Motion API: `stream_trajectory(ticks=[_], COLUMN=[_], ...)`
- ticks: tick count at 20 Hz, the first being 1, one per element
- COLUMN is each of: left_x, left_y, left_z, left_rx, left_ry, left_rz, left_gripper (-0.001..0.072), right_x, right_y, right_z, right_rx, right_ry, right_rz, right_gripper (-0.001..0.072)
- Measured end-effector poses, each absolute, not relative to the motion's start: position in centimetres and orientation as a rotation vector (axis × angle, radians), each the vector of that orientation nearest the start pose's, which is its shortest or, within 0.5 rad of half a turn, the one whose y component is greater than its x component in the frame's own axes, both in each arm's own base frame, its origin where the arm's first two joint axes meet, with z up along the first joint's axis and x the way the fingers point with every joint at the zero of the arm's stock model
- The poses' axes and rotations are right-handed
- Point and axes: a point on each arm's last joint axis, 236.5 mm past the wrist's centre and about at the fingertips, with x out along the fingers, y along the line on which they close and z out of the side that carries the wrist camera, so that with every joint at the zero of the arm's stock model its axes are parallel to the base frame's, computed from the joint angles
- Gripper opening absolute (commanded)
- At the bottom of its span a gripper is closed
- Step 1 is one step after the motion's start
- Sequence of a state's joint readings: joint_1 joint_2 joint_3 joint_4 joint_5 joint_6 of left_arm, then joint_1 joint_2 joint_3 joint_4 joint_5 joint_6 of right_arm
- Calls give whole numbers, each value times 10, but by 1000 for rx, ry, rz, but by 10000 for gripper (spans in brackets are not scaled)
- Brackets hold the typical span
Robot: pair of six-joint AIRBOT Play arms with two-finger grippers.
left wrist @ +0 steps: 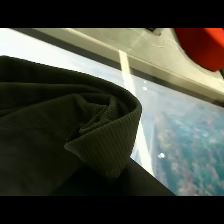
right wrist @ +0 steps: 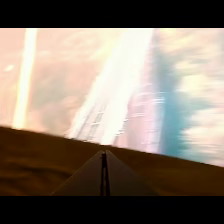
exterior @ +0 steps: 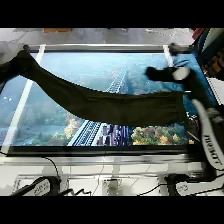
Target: Fold the clothes and pants, and hang the long-sleeved shirts on hangers.
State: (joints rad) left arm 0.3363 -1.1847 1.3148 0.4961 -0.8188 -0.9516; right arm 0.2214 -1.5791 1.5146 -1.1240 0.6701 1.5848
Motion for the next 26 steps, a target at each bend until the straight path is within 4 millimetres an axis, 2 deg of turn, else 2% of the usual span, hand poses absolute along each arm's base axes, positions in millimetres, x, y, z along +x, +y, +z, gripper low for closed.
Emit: stream_trajectory(ticks=[3, 5, 7, 9, 11, 14, 16, 17, 18, 20, 23, 25, 26], left_x=[466, 457, 453, 450, 450, 456, 462, 466, 469, 473, 469, 457, 450], left_y=[-18, -33, -46, -58, -69, -83, -95, -104, -114, -141, -200, -247, -268], left_z=[268, 277, 280, 280, 278, 265, 251, 242, 233, 210, 170, 138, 123], left_rx=[-419, -403, -395, -390, -390, -399, -411, -421, -430, -444, -456, -450, -443], left_ry=[333, 328, 331, 338, 348, 380, 416, 438, 461, 522, 634, 724, 765], left_rz=[-376, -412, -442, -470, -493, -520, -544, -561, -580, -630, -733, -811, -845], left_gripper=[20, 20, 20, 20, 20, 21, 21, 20, 20, 20, 20, 23, 155], right_x=[520, 499, 478, 460, 445, 430, 426, 428, 432, 453, 498, 528, 539], right_y=[302, 371, 430, 477, 512, 537, 536, 529, 516, 472, 369, 286, 246], right_z=[63, 48, 36, 29, 26, 27, 24, 21, 17, 12, 18, 35, 44], right_rx=[375, 397, 429, 470, 515, 560, 545, 518, 477, 377, 252, 222, 223], right_ry=[819, 857, 893, 920, 946, 977, 1008, 1025, 1044, 1067, 1091, 1081, 1074], right_rz=[482, 566, 637, 690, 731, 765, 769, 766, 756, 701, 551, 418, 356], right_gripper=[33, 33, 33, 34, 33, 35, 34, 34, 35, 34, 35, 35, 35])
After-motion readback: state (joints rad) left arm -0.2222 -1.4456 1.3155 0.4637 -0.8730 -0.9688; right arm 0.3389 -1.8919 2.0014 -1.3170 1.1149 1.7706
